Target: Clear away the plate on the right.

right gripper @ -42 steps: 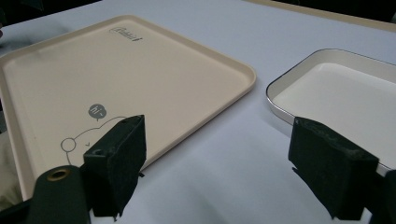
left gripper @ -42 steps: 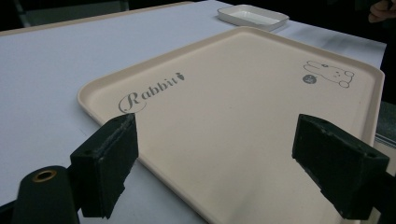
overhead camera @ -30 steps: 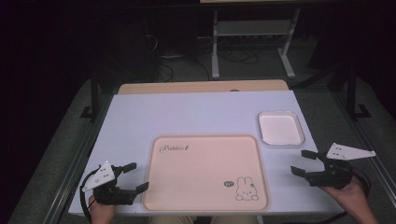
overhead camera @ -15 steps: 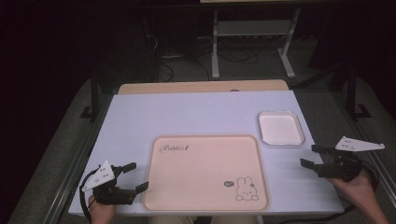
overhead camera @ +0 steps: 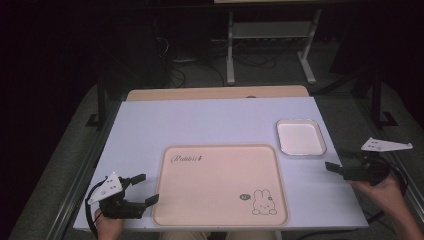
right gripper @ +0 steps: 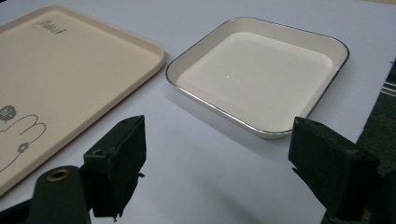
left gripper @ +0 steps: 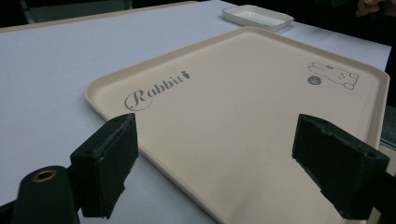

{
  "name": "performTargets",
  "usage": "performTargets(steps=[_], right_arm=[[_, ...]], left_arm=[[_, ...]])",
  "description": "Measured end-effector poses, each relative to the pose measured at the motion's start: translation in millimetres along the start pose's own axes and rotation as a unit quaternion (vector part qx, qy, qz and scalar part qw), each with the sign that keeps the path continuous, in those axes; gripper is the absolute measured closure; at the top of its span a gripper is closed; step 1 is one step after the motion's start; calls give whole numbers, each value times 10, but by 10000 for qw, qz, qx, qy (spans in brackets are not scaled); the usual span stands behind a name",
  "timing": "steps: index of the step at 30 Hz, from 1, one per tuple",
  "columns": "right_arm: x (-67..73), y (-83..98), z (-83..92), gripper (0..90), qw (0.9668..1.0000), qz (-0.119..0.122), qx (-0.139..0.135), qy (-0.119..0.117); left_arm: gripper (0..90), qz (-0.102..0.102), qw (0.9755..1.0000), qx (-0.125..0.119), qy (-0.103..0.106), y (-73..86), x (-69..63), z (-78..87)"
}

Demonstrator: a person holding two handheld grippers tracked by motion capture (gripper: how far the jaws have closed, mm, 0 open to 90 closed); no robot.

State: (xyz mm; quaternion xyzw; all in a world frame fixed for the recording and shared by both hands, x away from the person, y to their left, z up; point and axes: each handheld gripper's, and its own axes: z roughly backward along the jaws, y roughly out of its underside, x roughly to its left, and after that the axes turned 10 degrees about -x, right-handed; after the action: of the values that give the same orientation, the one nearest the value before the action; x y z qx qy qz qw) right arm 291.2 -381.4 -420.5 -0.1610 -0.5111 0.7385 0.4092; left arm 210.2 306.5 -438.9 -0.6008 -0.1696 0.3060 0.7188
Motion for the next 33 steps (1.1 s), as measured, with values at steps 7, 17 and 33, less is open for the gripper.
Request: performTargets(steps=[7,17,33], right_arm=[[-133,-26,-7,194,9998,-155,-22,110],[-320,-155,-74,213,9986,-488,54,218],[-736,-294,-336,352,9900,-1408,-35,120]], left_arm=[[140,6,10000,-15,-18,-2,7,6],[140,29,10000,12,-17,6,18,3],[140,51,10000,5,-50,14,31,20]])
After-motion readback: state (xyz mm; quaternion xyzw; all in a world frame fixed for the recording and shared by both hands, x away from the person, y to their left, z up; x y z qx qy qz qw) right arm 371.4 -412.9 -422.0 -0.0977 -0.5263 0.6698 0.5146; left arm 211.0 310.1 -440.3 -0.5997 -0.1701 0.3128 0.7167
